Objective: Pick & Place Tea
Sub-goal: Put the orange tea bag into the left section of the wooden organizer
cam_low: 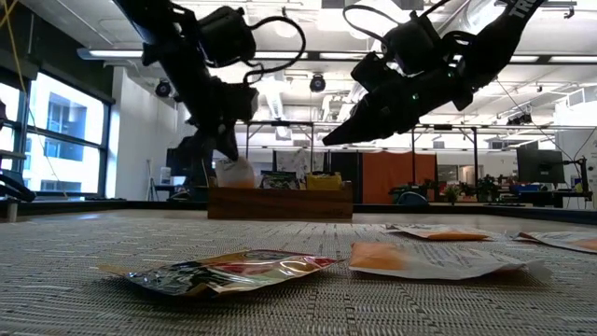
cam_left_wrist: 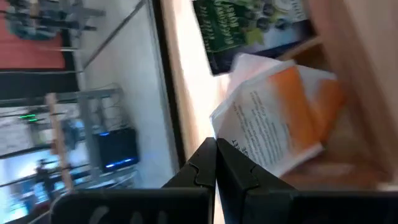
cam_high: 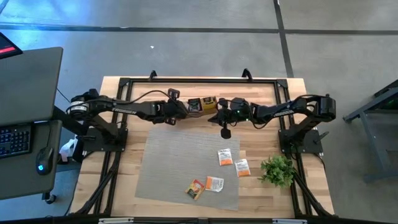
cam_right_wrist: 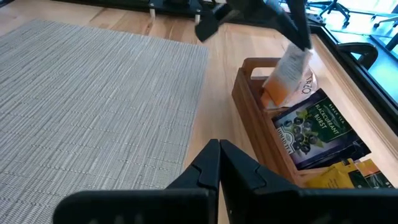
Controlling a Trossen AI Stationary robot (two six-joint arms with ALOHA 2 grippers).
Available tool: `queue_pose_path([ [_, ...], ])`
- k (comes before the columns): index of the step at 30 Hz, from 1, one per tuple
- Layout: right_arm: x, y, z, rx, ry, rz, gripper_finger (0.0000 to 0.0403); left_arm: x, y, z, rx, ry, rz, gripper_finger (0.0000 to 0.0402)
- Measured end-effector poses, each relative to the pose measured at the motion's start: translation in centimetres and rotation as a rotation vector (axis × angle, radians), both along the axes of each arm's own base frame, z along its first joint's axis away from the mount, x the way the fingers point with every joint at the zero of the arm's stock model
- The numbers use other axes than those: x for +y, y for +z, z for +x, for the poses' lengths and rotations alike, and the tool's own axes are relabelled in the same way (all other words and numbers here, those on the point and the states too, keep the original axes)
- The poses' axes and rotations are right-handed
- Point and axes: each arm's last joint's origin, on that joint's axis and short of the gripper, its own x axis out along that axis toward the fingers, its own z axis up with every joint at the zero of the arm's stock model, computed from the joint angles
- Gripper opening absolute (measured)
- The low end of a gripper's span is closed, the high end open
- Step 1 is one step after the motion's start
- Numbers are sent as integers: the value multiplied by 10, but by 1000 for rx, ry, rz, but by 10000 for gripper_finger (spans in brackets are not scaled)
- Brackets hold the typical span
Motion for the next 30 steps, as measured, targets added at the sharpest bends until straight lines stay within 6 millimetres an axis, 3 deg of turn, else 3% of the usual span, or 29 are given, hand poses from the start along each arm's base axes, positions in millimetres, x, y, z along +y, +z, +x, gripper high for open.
queue_pose_path([
  [9,0,0,0,0,-2,4,8,1,-5,3,88,-31,66,15],
  [18,0,0,0,0,0,1,4,0,-5,6,64,-97,14,81],
  [24,0,0,0,0,0,1,7,1,-4,5,-68,54,-2,113],
  [30,0,1,0,-7,-3,6,4,1,-3,4,-172,172,-8,115],
])
